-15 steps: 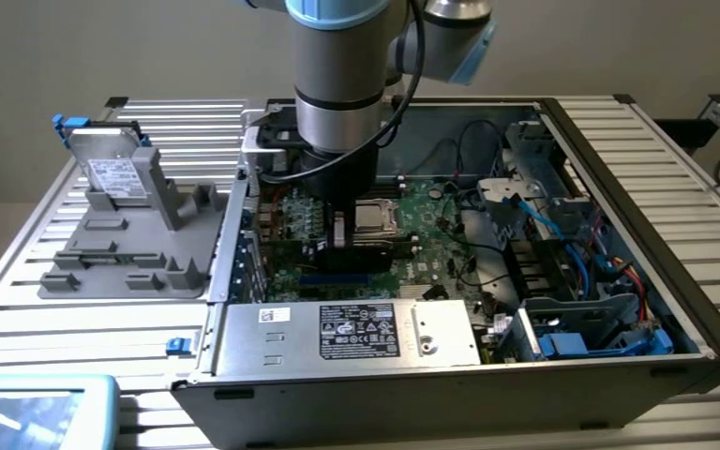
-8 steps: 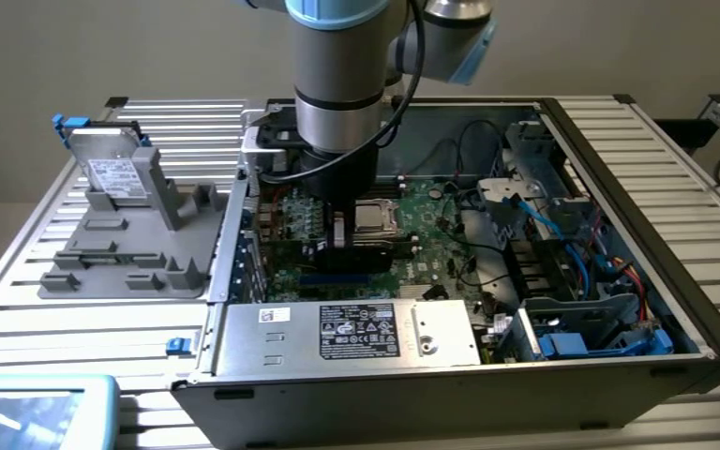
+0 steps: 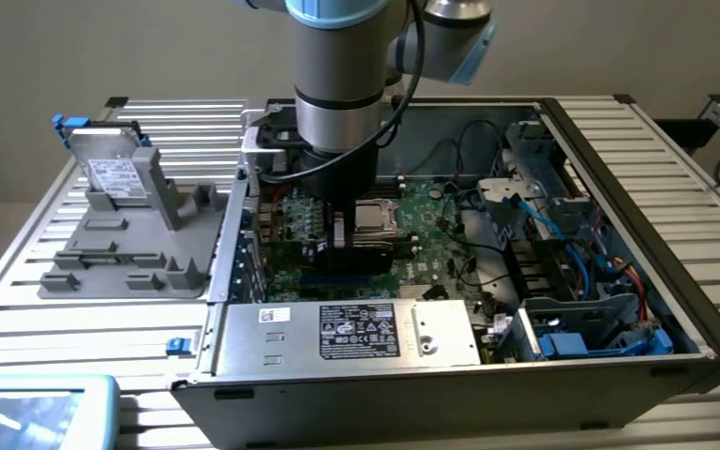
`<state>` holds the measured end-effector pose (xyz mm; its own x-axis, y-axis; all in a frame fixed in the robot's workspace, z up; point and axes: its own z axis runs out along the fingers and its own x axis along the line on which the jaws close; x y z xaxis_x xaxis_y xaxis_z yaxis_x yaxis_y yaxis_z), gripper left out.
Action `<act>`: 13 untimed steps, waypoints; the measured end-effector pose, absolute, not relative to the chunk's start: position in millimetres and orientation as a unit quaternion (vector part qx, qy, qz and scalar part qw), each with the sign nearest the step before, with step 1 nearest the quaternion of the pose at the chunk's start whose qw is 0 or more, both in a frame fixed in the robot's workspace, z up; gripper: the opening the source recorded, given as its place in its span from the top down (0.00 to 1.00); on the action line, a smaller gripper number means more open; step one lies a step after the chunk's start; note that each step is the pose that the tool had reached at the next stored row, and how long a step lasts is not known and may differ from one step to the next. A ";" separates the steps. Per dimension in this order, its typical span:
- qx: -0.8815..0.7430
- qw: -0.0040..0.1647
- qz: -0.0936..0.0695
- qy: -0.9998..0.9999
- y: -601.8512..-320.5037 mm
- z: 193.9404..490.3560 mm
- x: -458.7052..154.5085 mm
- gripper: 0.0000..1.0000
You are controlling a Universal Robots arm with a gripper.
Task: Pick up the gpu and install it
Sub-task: 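Insert the gpu into the slot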
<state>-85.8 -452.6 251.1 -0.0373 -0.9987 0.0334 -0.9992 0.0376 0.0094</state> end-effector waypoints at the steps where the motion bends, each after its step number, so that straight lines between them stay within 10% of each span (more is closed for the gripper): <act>1: 0.694 0.016 0.009 -0.720 -452.3 251.1 -85.8 0.72; 13: 0.694 0.016 0.009 -0.720 -451.7 249.7 -85.8 0.72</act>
